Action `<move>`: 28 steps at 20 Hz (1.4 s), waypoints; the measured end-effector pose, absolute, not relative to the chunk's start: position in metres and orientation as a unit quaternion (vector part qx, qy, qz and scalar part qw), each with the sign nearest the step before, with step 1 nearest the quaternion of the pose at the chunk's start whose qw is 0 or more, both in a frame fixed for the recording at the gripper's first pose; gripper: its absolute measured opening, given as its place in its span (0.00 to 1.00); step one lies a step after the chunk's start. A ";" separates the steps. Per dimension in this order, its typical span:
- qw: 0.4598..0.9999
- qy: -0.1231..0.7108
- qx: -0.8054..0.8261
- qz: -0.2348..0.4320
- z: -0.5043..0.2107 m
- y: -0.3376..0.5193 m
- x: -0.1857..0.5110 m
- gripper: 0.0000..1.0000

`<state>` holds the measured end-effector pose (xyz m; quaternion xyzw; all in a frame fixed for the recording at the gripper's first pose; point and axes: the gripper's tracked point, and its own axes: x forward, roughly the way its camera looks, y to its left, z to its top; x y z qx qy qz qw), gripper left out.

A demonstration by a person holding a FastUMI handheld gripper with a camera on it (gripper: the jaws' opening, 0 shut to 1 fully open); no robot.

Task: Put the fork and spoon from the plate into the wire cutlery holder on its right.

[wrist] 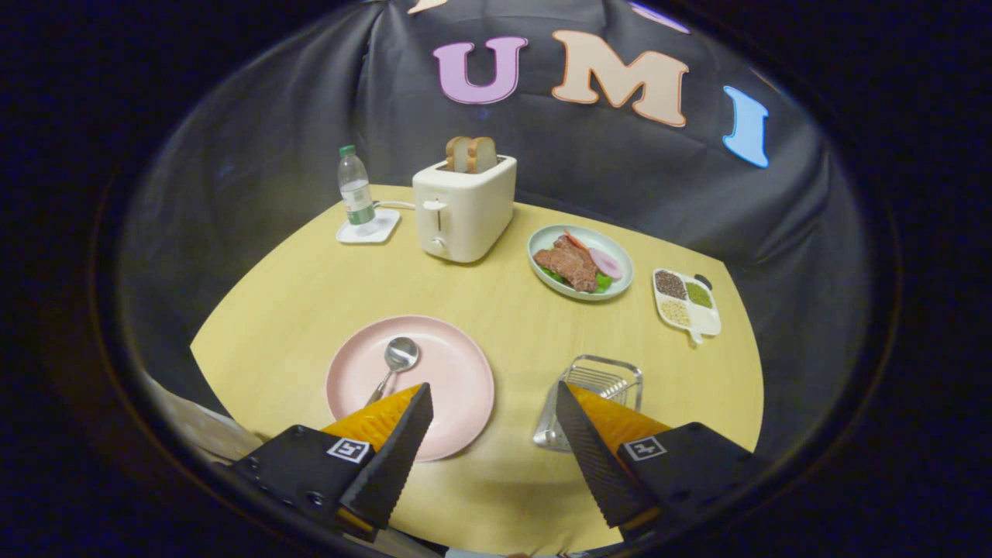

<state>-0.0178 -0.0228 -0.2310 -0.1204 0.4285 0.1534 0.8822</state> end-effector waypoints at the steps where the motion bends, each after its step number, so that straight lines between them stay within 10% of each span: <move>1: 0.882 0.430 -0.117 0.153 -0.235 -0.017 -0.022 1.00; 23: 0.863 0.468 -0.117 0.150 -0.336 0.063 -0.070 1.00; 28: 0.851 0.486 -0.129 0.155 -0.349 0.063 -0.080 0.74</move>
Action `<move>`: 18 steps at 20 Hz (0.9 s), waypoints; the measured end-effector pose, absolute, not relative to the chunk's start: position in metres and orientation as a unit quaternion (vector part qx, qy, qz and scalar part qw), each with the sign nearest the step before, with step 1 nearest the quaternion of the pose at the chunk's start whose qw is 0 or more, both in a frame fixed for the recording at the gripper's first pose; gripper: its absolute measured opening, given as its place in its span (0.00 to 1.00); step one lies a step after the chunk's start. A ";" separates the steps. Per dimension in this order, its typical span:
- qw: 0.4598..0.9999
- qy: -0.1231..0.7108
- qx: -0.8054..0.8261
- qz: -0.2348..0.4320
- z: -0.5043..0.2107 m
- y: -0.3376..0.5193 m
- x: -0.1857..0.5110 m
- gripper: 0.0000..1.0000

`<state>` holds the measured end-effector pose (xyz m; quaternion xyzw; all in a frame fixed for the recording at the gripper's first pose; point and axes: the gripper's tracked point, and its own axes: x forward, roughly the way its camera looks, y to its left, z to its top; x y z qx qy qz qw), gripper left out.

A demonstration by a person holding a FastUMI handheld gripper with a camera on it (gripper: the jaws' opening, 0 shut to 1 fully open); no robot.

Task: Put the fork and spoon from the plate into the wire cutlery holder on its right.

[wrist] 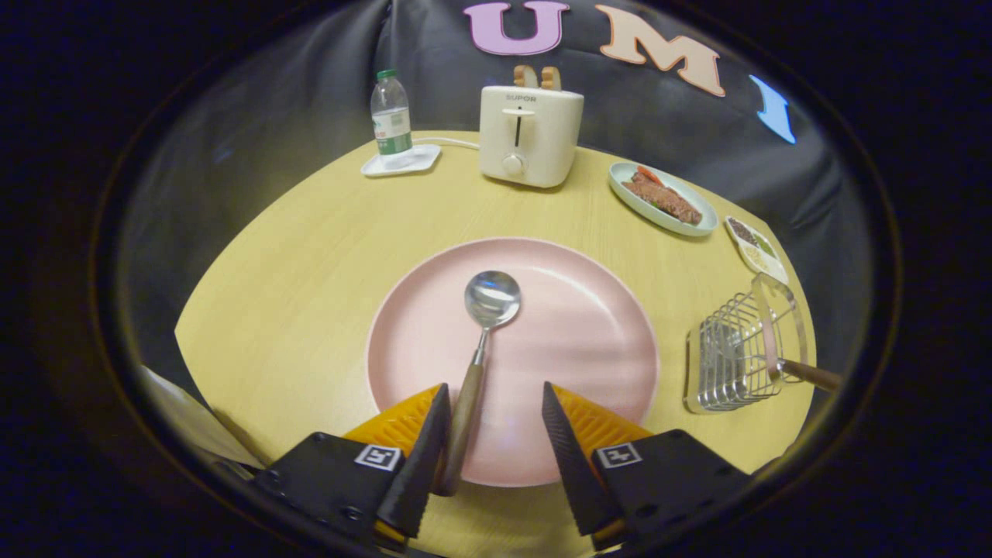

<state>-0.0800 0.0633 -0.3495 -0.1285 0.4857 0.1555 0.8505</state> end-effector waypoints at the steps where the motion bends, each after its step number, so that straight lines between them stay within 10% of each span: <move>1: 0.850 0.487 -0.128 0.156 -0.351 0.064 -0.082 0.68; 10: 0.839 0.507 -0.126 0.154 -0.354 0.058 -0.085 0.12; 18: 0.826 0.525 -0.126 0.164 -0.344 0.049 -0.089 0.07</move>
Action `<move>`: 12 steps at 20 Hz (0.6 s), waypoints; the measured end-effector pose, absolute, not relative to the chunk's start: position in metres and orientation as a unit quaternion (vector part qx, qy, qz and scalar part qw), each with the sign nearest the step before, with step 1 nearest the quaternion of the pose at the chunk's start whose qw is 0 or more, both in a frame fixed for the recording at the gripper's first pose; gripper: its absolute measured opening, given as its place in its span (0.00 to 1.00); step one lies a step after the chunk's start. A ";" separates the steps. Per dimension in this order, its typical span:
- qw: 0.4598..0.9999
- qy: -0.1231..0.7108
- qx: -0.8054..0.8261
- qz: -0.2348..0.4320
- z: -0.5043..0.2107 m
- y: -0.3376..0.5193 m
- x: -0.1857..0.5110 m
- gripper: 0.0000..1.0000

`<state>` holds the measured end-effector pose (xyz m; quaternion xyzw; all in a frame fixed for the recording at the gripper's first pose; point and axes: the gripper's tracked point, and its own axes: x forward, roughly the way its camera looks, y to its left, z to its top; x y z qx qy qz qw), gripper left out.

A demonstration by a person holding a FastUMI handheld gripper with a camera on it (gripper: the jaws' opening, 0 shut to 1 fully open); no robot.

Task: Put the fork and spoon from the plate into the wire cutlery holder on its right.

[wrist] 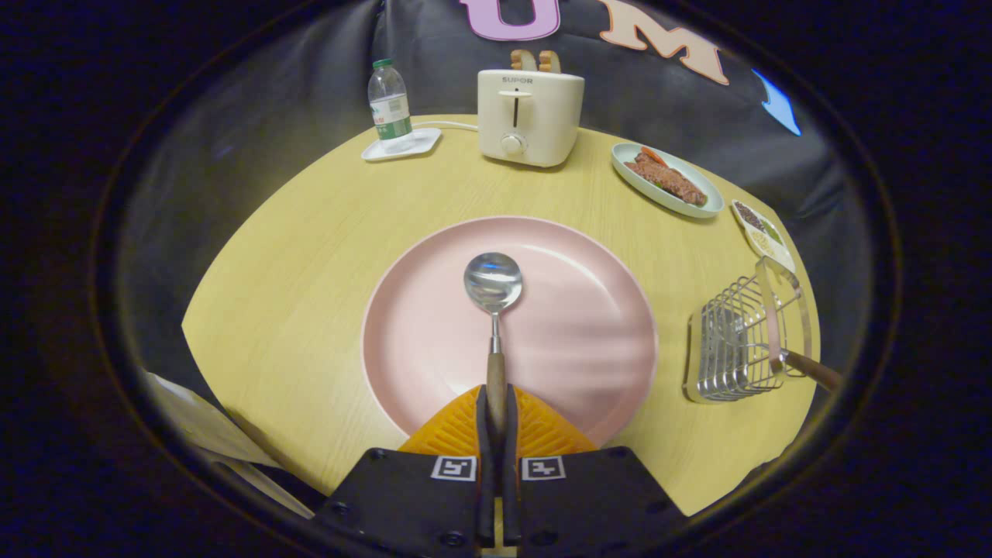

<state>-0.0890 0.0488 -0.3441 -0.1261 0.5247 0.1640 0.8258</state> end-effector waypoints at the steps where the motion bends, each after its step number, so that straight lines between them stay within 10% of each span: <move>1: 0.824 0.526 -0.129 0.166 -0.340 0.046 -0.088 0.07; 12: 0.818 0.525 -0.156 0.175 -0.289 0.001 -0.071 0.07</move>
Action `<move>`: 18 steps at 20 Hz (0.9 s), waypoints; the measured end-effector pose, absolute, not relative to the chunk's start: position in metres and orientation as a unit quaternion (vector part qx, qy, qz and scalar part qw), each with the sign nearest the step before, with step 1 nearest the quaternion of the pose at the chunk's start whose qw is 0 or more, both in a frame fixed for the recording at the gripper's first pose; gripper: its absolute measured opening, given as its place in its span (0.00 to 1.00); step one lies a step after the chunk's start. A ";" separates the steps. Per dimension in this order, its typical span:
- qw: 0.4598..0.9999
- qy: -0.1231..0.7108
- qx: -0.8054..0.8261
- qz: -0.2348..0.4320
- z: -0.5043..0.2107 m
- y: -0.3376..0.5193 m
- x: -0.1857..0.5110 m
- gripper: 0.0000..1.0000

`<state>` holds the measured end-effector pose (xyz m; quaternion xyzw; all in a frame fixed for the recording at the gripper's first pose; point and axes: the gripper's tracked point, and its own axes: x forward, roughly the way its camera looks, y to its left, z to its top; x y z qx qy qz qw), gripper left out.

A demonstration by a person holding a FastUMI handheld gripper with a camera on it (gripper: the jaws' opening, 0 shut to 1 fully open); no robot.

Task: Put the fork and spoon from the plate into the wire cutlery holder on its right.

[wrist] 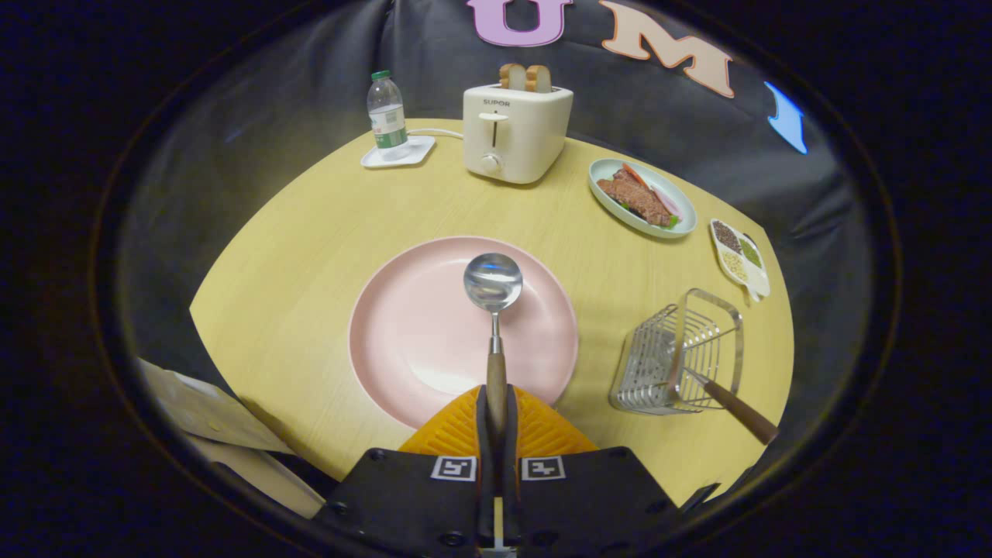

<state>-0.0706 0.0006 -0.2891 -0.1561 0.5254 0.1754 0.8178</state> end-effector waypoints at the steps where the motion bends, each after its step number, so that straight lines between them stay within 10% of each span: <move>1: 0.817 0.526 -0.160 0.174 -0.285 -0.007 -0.069 0.07; 18: 0.821 0.536 -0.165 0.105 -0.231 -0.122 -0.050 0.07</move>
